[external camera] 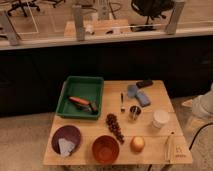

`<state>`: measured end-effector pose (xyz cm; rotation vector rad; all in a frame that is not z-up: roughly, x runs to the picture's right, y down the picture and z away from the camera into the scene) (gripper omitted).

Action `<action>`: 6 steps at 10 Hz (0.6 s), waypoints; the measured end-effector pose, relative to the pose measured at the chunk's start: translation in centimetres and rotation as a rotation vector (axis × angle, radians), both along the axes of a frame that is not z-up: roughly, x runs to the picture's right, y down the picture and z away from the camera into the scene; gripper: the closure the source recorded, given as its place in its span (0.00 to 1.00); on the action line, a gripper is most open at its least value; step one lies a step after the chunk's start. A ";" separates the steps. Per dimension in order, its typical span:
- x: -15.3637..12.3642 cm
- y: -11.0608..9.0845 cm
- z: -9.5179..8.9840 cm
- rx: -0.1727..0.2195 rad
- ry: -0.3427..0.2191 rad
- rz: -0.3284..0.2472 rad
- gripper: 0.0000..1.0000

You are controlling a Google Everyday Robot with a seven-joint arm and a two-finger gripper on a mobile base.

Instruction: Place banana in paper cup

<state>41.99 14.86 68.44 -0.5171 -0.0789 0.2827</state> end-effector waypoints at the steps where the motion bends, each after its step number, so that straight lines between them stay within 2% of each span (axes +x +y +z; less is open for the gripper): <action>1: 2.1 0.4 0.1 0.009 0.010 0.037 0.20; 2: 4.7 0.9 0.4 0.018 0.026 0.082 0.20; 3: 5.7 1.2 0.6 0.016 0.042 0.104 0.20; 5: 6.1 1.2 0.8 0.016 0.051 0.119 0.20; 6: 5.8 1.1 0.8 0.016 0.039 0.116 0.20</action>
